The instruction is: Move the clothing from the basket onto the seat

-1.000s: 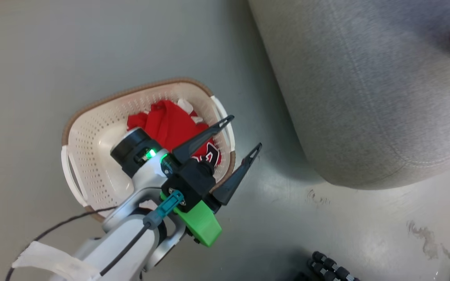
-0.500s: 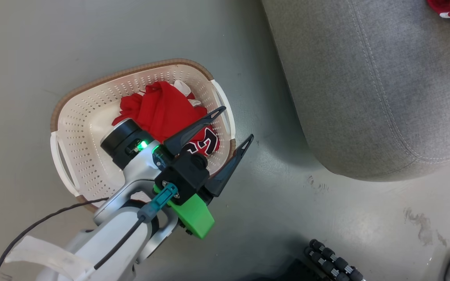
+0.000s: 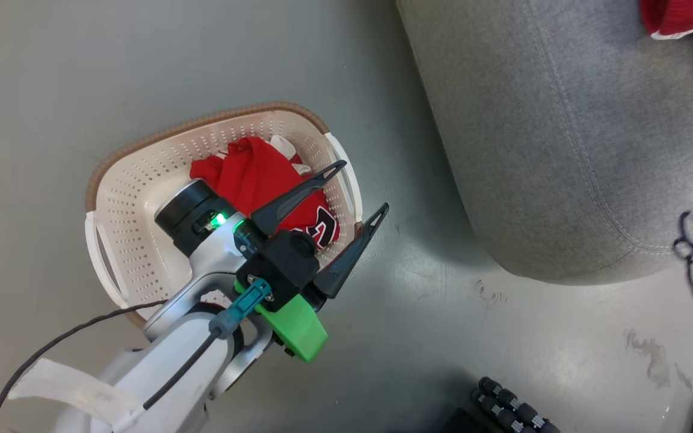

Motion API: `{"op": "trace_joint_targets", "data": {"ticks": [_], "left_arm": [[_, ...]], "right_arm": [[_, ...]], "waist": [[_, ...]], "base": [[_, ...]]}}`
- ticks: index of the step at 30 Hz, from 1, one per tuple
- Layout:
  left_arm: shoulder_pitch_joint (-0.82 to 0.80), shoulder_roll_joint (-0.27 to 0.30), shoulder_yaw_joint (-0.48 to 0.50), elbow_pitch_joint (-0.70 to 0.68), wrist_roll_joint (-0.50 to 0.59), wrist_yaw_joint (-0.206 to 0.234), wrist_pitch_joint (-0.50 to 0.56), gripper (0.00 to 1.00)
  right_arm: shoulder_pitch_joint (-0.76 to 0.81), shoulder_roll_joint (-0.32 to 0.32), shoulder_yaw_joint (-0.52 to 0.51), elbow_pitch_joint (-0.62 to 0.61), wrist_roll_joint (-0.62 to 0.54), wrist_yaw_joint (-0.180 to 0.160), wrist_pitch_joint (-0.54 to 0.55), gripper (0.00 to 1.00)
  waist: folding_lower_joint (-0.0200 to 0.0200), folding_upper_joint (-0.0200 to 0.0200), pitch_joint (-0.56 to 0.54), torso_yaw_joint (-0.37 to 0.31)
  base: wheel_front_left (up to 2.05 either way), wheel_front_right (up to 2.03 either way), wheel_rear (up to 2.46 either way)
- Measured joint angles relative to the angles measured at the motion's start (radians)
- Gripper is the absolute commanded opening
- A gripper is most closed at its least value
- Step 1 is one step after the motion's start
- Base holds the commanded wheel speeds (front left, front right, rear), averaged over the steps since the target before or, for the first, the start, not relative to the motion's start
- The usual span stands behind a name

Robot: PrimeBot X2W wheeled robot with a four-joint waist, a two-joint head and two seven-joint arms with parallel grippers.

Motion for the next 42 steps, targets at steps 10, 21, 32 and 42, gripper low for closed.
{"op": "trace_joint_targets", "data": {"ticks": [10, 21, 32, 42], "left_arm": [[0.000, -0.006, 0.004, 0.052, -0.012, 0.000, -0.050, 1.00], [0.032, -0.028, 0.049, 0.114, -0.055, 0.038, -0.108, 1.00], [0.093, -0.061, 0.117, 0.184, -0.078, 0.119, -0.176, 1.00], [0.166, -0.081, 0.194, 0.237, -0.134, 0.187, -0.207, 1.00]], "right_arm": [[0.109, 0.058, 0.039, -0.015, -0.068, 0.024, 0.000, 1.00], [0.200, 0.096, 0.101, -0.146, -0.131, 0.030, 0.000, 1.00], [0.302, 0.127, 0.248, -0.309, -0.165, 0.035, 0.000, 1.00], [0.420, 0.130, 0.394, -0.379, -0.181, 0.036, 0.000, 1.00]], "waist": [[0.0000, 0.0000, -0.064, -0.001], [0.0000, 0.0000, -0.145, 0.007], [0.0000, 0.0000, -0.242, 0.047], [-0.0001, 0.0000, -0.337, 0.100]], "base": [[0.00, 0.00, 0.00], [0.00, 0.00, 0.00], [0.00, 0.00, 0.00], [0.00, 0.00, 0.00]]}}
